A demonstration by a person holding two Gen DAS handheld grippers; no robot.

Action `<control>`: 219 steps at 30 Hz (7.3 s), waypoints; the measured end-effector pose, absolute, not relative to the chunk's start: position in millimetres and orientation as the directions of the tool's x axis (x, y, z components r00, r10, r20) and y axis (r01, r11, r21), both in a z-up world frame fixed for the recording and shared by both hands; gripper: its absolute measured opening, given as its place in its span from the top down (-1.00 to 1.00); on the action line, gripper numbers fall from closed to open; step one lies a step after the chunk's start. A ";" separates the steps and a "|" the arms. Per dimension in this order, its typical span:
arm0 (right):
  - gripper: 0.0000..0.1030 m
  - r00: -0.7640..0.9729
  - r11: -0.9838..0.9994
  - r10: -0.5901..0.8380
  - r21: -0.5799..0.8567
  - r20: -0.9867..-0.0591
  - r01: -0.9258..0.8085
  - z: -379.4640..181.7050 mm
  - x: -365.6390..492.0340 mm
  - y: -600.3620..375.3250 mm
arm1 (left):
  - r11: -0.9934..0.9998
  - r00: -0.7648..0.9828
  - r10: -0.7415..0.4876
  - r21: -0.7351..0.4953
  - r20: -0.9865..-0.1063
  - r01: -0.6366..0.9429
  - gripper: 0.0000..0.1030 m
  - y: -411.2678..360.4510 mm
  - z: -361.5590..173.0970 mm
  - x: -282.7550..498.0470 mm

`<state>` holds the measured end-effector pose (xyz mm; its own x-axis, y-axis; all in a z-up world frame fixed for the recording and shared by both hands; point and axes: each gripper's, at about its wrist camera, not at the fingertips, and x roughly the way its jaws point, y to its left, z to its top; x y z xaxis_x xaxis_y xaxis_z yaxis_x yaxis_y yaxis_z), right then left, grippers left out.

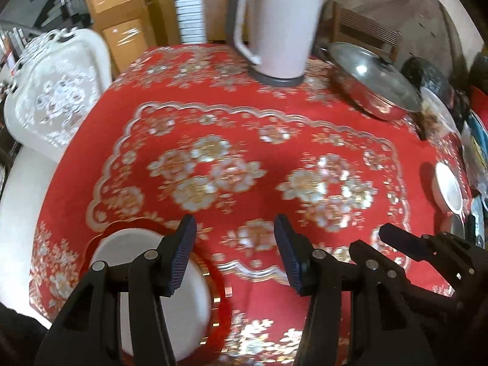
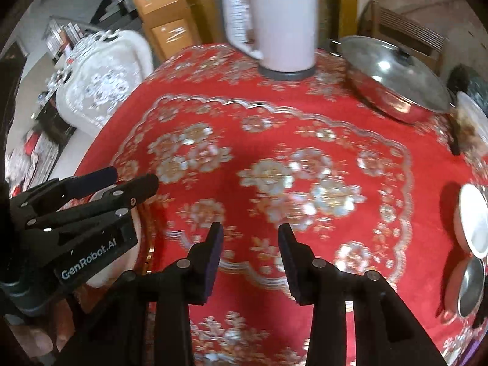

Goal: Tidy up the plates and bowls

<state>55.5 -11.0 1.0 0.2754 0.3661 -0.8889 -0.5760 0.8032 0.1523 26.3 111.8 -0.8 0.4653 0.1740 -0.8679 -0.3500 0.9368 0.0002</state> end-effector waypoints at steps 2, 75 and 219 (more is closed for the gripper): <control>0.24 0.280 0.818 0.362 0.159 -0.889 -0.552 0.8 63.6 -25.2 | 0.944 0.469 0.165 0.002 -0.868 -0.330 0.00 100.7 -0.9 33.4; 0.07 0.413 0.993 0.119 0.099 -0.903 -0.069 -8.3 235.3 -352.6 | 0.996 0.481 -0.080 -0.085 -0.873 0.011 0.00 -159.6 -9.6 213.4; 0.78 0.093 0.706 0.546 0.397 -0.832 -0.586 31.4 95.0 -11.0 | 0.854 0.371 -0.033 -0.219 -0.928 -0.471 0.77 140.1 18.4 12.3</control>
